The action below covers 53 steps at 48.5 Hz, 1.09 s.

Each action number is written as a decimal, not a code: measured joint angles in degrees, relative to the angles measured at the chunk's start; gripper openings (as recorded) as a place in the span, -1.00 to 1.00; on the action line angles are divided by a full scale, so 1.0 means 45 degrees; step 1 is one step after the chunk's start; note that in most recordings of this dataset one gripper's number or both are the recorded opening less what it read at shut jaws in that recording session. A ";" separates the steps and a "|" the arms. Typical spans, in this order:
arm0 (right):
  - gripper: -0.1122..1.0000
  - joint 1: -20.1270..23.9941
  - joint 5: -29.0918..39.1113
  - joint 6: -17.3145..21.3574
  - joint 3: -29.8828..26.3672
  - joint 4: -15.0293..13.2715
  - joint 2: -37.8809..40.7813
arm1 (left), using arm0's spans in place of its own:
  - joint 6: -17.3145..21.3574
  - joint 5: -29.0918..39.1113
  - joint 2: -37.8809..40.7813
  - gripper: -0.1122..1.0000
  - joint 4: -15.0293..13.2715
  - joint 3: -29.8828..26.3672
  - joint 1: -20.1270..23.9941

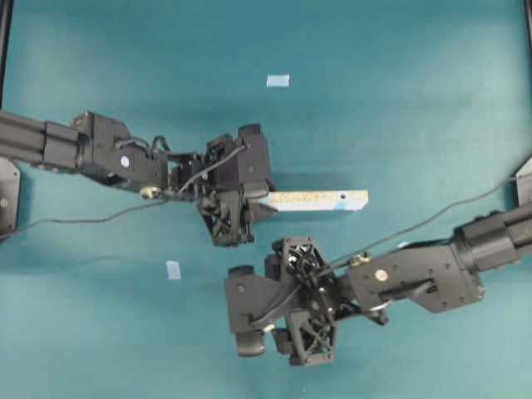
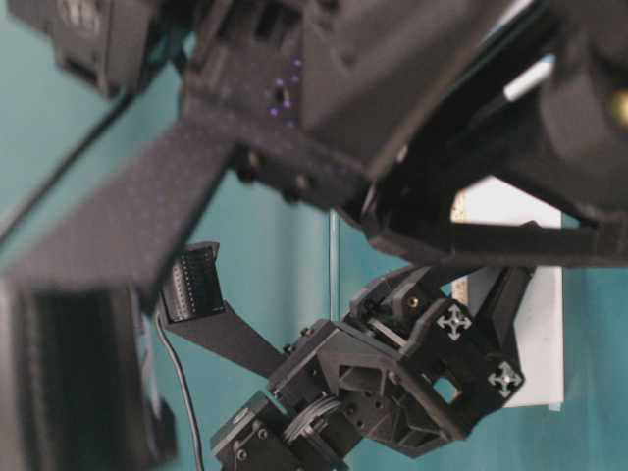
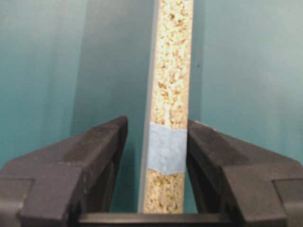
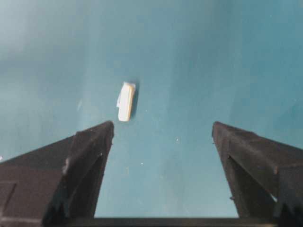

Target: Move the wooden board into place and insert the rod into its hole.

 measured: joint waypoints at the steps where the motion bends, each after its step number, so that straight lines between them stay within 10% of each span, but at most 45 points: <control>1: 0.79 0.0000 0.0117 0.0059 -0.0137 0.0020 0.0059 | 0.0000 0.0000 0.0020 0.15 0.0000 0.0000 0.0000; 53: 0.38 0.0215 0.2129 0.1504 -0.2598 0.0371 0.2168 | 0.0000 0.0000 -0.0078 0.15 0.0000 0.0156 -0.0039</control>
